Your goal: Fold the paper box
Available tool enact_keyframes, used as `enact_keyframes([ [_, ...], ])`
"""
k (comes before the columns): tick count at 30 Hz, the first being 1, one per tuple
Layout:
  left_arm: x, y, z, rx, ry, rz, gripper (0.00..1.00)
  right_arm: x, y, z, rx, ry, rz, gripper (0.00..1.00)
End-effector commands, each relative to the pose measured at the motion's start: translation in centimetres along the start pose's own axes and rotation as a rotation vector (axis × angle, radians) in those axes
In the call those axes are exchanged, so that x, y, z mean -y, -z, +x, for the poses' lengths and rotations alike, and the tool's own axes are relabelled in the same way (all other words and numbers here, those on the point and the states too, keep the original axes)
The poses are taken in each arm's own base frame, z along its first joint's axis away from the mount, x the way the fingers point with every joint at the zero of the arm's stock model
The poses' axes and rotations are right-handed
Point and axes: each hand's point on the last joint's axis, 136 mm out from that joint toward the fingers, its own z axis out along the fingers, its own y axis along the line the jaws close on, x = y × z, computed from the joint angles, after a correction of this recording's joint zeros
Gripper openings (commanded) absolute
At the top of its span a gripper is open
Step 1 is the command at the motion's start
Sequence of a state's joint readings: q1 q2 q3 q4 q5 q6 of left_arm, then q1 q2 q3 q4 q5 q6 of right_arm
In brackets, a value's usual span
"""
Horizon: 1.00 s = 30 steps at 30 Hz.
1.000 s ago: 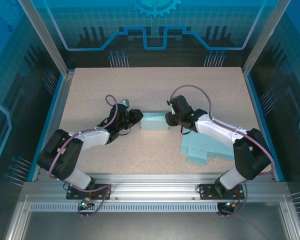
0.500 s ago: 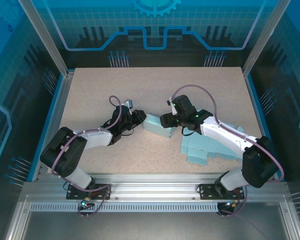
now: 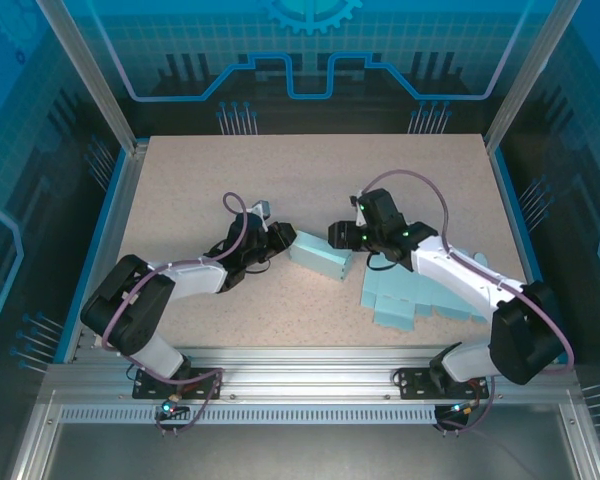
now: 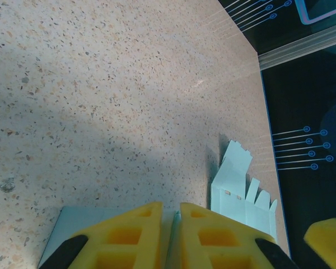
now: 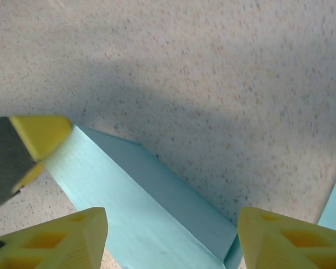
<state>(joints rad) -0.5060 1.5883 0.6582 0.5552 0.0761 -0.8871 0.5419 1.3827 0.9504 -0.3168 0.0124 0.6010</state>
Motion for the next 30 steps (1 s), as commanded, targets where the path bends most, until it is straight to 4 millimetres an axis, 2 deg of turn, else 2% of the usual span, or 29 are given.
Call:
enact_keyframes([
  [1, -7.0, 0.7, 5.5, -0.179, 0.004, -0.244, 0.15, 0.3, 0.2, 1.4, -0.022, -0.086, -0.036, 0.64],
  [2, -7.0, 0.7, 5.5, -0.179, 0.003, -0.245, 0.15, 1.3, -0.2, 2.8, -0.046, -0.097, -0.015, 0.64],
  [4, -7.1, 0.7, 5.6, -0.18, -0.001, -0.25, 0.15, 2.2, -0.6, 3.9, -0.06, -0.121, -0.004, 0.63],
  [8, -7.4, 0.8, 5.6, -0.177, 0.001, -0.256, 0.14, 3.0, -1.7, 5.8, -0.094, -0.151, -0.023, 0.57],
  [11, -7.6, 0.8, 5.7, -0.177, -0.001, -0.264, 0.14, 3.9, -2.5, 6.7, -0.109, -0.174, -0.025, 0.46],
  [14, -8.0, 1.0, 5.8, -0.178, 0.0, -0.275, 0.14, 4.5, -3.0, 7.3, -0.119, -0.191, -0.037, 0.3],
  [18, -9.1, 1.4, 6.2, -0.175, 0.015, -0.296, 0.1, 4.8, -3.8, 8.4, -0.138, -0.186, -0.057, 0.21],
  [24, -10.4, 2.1, 6.6, -0.153, 0.065, -0.266, 0.09, 4.9, -5.6, 10.4, -0.137, -0.129, -0.065, 0.2],
  [30, -10.5, 4.2, 6.2, -0.121, 0.044, -0.288, 0.17, 4.2, -5.3, 10.8, -0.09, -0.034, -0.051, 0.26],
])
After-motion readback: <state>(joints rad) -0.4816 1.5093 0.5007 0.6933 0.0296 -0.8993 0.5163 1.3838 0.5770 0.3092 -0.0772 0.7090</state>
